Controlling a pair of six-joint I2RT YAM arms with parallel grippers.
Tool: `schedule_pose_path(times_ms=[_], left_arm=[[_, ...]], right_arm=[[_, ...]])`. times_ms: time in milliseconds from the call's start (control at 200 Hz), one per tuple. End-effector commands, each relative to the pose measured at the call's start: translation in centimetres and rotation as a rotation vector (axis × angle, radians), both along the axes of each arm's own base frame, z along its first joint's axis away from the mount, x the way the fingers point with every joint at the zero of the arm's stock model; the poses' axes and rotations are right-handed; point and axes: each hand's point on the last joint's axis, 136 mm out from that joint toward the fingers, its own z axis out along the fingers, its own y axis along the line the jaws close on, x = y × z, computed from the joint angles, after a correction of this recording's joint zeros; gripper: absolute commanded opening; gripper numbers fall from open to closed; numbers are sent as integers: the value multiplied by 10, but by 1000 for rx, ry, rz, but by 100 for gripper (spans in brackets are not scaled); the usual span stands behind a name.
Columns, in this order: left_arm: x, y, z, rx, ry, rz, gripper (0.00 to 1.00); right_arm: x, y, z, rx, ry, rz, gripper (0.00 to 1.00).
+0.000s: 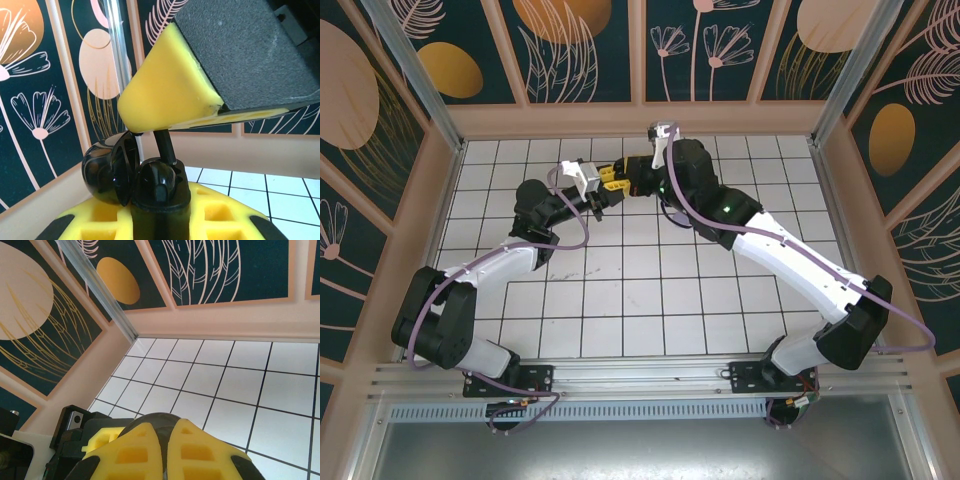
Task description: Insert wireless bluetooth earbuds into charging case
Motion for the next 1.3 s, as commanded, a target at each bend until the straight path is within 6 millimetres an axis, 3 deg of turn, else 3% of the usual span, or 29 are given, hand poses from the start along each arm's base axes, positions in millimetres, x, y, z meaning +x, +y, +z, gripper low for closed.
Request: schedule_pose_path(times_ms=[0,335,656,836,1036,1296], left_arm=[[-10,-1,34,-43,-116,-18,0],[-7,-2,35,-45,-108,-11,0],[-8,-1,36,-44,-116,-11,0],[-12,-2,29,-25,-129,-15,0],[-18,-2,20,15,-157,-11,0],[-20,0,13,50,-211,21,0]], right_arm=[[-7,3,-14,-16,35,19,5],[-16,10,-15,-58,15,30,4],[-13,2,-17,-81,10,-20,4],[-13,-5,16,-2,-32,-17,4],[-35,-10,58,93,-122,69,4],[-52,-18,67,101,-240,132,4]])
